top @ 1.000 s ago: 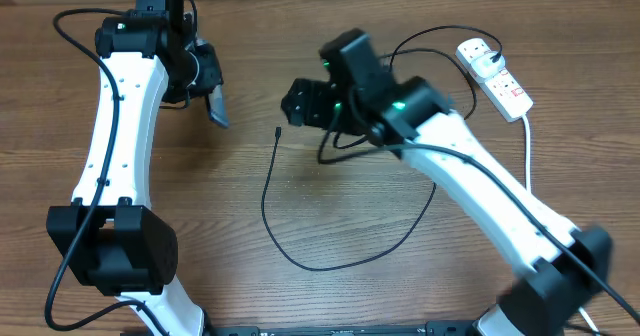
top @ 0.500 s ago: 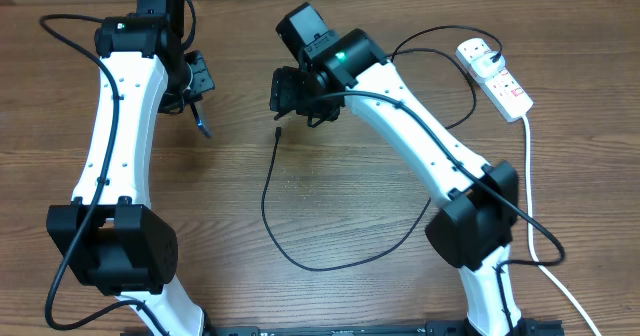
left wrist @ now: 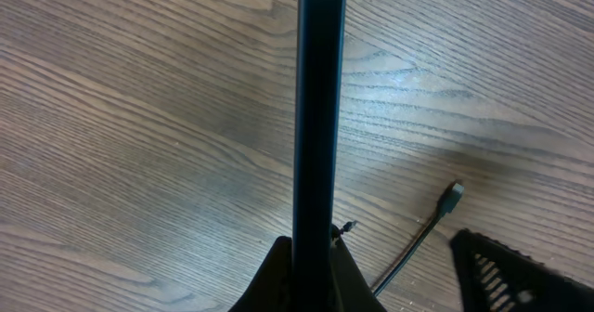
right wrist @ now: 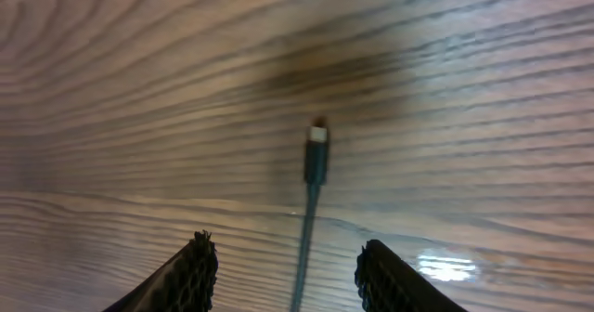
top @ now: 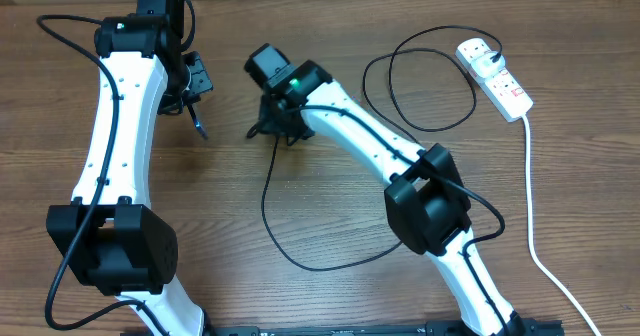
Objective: Plug charger to phone and switch on socket
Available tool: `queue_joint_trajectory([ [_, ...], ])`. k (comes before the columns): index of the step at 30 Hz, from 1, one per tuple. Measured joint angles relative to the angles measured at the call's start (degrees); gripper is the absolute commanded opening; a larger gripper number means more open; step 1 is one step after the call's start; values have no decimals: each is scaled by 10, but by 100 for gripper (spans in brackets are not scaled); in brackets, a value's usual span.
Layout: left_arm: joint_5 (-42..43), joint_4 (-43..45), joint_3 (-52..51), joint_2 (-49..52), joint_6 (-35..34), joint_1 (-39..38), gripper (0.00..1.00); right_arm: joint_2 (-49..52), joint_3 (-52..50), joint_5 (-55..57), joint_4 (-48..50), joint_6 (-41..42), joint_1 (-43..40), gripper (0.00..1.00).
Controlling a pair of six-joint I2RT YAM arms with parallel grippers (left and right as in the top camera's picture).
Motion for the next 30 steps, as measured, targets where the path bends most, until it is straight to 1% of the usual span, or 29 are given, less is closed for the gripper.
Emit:
queue_joint_trajectory([
  [6,0,-2,0,0,0,0,4,0,-1,62,1,36,26,47],
  [11,0,-4,0,0,0,0,4,3,-2,90,3,53,29,46],
  [16,0,-6,0,0,0,0,4,30,-2,97,5,56,28,42],
  [22,0,-6,0,0,0,0,4,53,-6,99,12,59,28,40],
  [25,0,-6,0,0,0,0,4,54,-6,100,14,61,28,33],
  [30,0,-5,0,0,0,0,4,63,-6,103,5,62,28,32],
])
